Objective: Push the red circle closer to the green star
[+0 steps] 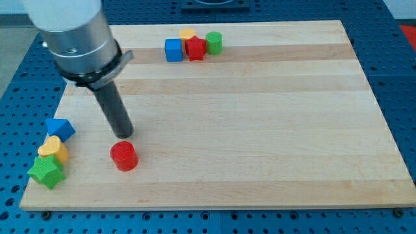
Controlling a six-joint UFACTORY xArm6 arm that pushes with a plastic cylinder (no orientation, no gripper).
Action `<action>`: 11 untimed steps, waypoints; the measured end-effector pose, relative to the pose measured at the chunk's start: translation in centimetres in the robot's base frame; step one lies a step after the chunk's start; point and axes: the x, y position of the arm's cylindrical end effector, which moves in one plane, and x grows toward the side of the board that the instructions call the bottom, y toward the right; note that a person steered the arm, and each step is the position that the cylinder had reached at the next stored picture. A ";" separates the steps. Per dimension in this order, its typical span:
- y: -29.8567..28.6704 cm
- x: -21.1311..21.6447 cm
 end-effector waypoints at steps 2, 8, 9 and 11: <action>1.3 1.8; 6.1 6.2; 4.9 6.8; 1.4 7.9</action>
